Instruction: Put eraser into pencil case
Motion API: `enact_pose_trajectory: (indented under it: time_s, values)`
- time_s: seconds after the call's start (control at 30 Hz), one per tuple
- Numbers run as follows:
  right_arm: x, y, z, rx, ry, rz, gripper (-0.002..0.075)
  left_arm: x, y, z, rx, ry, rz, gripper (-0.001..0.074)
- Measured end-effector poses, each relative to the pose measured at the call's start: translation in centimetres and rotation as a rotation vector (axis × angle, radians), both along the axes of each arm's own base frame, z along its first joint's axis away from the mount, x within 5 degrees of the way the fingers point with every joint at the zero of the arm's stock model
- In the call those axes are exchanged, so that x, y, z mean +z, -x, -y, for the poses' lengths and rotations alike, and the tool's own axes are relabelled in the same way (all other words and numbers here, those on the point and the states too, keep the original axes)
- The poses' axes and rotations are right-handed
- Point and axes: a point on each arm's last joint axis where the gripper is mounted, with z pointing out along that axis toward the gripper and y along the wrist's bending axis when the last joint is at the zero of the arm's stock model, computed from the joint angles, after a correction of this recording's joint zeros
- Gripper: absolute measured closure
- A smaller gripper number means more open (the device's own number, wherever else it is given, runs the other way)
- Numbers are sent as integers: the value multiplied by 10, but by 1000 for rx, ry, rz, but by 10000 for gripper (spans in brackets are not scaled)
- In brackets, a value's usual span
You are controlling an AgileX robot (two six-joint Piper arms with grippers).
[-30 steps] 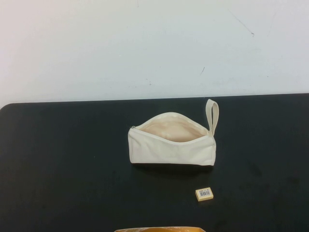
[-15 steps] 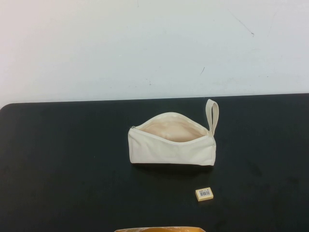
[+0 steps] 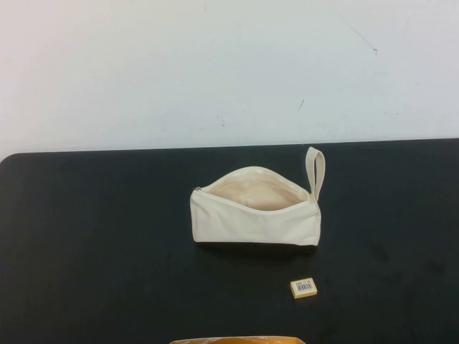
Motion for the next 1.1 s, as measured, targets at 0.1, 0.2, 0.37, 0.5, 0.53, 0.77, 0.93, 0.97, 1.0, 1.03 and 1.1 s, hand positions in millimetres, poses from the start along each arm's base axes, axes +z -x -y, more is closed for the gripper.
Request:
enact_pose_trajectory:
  time_s: [0.1, 0.2, 0.37, 0.5, 0.53, 0.77, 0.93, 0.97, 1.0, 1.03, 1.1]
  values:
    - [6, 0, -7, -9, -310, 8, 727, 0, 0, 0, 0, 0, 0, 738]
    - [11, -2, -6, -23, -360, 58, 727, 0, 0, 0, 0, 0, 0, 738]
    - [12, -2, -7, -7, -346, 73, 727, 0, 0, 0, 0, 0, 0, 738]
    - [16, 2, -13, 112, -162, 62, 727, 0, 0, 0, 0, 0, 0, 738]
    - [24, 4, -15, 153, -89, 86, 727, 0, 0, 0, 0, 0, 0, 738]
    - [108, 10, -19, 340, 379, 103, 727, 0, 0, 0, 0, 0, 0, 738]
    - [162, -10, -21, 532, 509, -157, 727, 0, 0, 0, 0, 0, 0, 738]
    - [170, -17, -21, 574, 512, -214, 727, 0, 0, 0, 0, 0, 0, 738]
    - [175, -23, -22, 607, 513, -259, 727, 0, 0, 0, 0, 0, 0, 738]
    - [181, -31, -22, 648, 514, -312, 727, 0, 0, 0, 0, 0, 0, 738]
    - [188, -48, -22, 706, 508, -395, 727, 0, 0, 0, 0, 0, 0, 738]
